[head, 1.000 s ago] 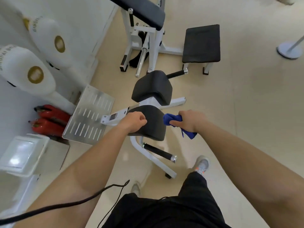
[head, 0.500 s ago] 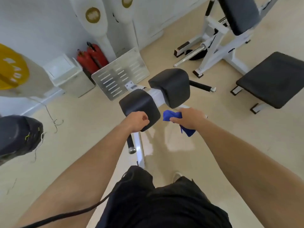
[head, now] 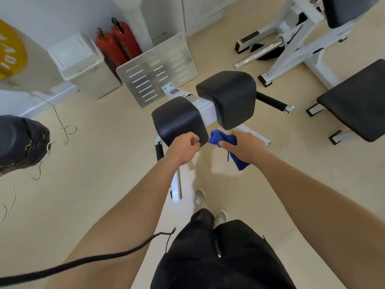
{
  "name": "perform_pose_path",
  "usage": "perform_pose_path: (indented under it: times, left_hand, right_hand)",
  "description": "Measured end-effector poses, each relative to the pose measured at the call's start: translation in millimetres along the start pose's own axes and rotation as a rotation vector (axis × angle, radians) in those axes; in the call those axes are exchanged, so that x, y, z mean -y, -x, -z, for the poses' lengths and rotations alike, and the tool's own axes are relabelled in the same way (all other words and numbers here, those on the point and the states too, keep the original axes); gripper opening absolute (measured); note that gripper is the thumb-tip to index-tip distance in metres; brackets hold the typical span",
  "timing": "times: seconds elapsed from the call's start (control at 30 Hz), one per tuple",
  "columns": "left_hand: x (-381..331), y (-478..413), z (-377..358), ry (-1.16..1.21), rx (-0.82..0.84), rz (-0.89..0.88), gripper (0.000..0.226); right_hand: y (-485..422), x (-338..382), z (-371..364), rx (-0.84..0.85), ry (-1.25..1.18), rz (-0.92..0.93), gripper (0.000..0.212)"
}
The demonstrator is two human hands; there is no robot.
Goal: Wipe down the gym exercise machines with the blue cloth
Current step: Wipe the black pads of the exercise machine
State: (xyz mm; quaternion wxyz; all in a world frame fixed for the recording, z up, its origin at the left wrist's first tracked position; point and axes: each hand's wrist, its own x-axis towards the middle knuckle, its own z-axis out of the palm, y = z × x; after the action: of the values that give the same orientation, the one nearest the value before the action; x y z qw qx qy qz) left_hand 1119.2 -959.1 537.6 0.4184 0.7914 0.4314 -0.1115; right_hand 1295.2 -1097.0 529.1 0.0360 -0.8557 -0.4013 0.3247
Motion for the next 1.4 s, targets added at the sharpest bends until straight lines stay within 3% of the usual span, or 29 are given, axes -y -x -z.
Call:
perform_pose_path:
  times: [0.17,0.27,0.4,0.63,0.73,0.8,0.9,1.03,1.1,1.23,1.4]
  left_hand:
    - [9.9,-40.0,0.6,0.067,-0.124,-0.004,0.024]
    - [15.3,-65.8,-0.2,0.051,-0.187,-0.002,0.022]
    - [17.0,-99.4,-5.1,0.007,-0.254,-0.025,0.019]
    - [12.7,-159.6,-7.9,-0.195,-0.417,-0.215,0.015]
    - [6.4,-185.0,-14.8,-0.431,-0.365,-0.334,0.031]
    - [3.6,-197.2,-21.8,-0.629,-0.314,-0.36,0.037]
    - [2.0,-210.5,-31.2,-0.762,-0.346,-0.388,0.027]
    - [-7.4,-223.5,-31.6,-0.64,-0.294,-0.319,0.021]
    - [-9.6,-229.1,-28.7,-0.556,-0.205,-0.306,0.025]
    - [-6.2,-234.9,-27.5,-0.47,-0.112,-0.323,0.034]
    - [-3.2,-244.7,-24.4,-0.495,-0.217,-0.385,0.024]
  right_hand:
    - [-38.9,6.4,-23.1,-0.001,-0.095,-0.008,0.043]
    - [-73.3,7.4,-50.8,-0.057,-0.304,-0.042,0.038]
    - [-114.9,14.4,-81.3,-0.28,-0.534,-0.072,0.042]
    - [-179.3,22.3,-135.1,-0.746,-0.666,0.0,0.025]
    - [-193.7,27.1,-154.8,-0.821,-0.754,0.0,0.021]
    - [-200.6,28.5,-166.3,-0.814,-0.841,-0.028,0.024]
    - [-204.6,28.0,-178.8,-0.752,-0.944,-0.059,0.032]
    - [-196.2,21.8,-190.4,-0.767,-0.745,-0.216,0.036]
    - [-184.9,18.8,-191.3,-0.737,-0.804,-0.294,0.032]
    - [-171.6,29.2,-184.6,-0.68,-1.099,-0.123,0.042]
    - [-173.3,40.4,-177.4,-0.502,-1.108,0.023,0.052]
